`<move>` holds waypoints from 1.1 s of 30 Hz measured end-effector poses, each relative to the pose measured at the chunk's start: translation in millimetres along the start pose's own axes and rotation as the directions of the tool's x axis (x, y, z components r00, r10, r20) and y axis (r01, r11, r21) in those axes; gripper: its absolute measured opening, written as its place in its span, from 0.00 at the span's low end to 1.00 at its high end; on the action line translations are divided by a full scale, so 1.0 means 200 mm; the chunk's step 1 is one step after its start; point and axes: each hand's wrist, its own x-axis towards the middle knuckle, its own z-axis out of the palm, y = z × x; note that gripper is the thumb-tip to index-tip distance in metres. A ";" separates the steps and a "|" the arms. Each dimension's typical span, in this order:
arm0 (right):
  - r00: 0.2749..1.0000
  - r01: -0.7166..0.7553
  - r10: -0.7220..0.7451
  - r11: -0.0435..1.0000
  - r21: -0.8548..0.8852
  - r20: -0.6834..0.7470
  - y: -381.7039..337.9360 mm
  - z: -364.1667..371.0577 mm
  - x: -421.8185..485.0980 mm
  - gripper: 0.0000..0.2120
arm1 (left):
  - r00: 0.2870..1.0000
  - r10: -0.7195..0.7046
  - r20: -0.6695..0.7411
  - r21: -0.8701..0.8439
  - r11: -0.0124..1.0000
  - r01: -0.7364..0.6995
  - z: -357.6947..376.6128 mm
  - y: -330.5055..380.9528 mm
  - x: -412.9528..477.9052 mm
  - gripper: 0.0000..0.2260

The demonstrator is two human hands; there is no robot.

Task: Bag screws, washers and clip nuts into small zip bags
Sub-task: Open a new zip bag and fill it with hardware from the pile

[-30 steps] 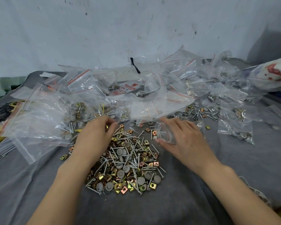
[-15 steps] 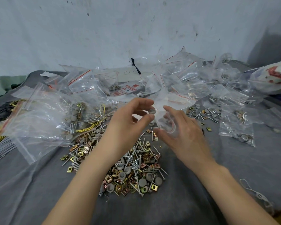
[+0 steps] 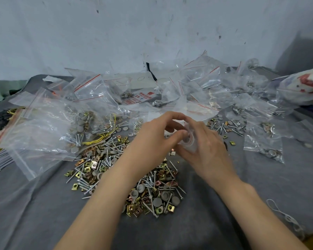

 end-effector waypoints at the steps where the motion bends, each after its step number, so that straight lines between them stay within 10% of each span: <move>1: 1.000 -0.012 0.012 1.000 0.001 0.007 0.00 0.00 0.00 0.32 | 1.000 0.000 -0.007 0.002 1.000 0.000 0.00 0.00 0.00 0.12; 7: 0.999 -0.038 0.038 0.999 0.002 0.013 0.01 -0.01 0.00 0.32 | 0.996 -0.091 0.022 0.124 0.988 0.088 -0.14 -0.04 -0.02 0.10; 12: 0.999 -0.049 0.048 0.999 0.004 0.016 0.02 0.00 0.00 0.31 | 0.914 -0.213 0.344 0.320 0.942 0.099 -0.18 -0.05 -0.14 0.08; 20: 0.998 -0.052 0.052 0.999 -0.016 0.018 0.03 0.01 -0.01 0.31 | 0.877 0.005 0.481 0.531 0.794 -0.296 -0.02 -0.05 -0.38 0.20; 33: 0.998 -0.048 0.049 0.999 -0.024 0.049 0.01 -0.01 -0.03 0.31 | 0.949 0.074 0.306 0.598 0.761 -0.252 0.01 -0.17 -0.30 0.09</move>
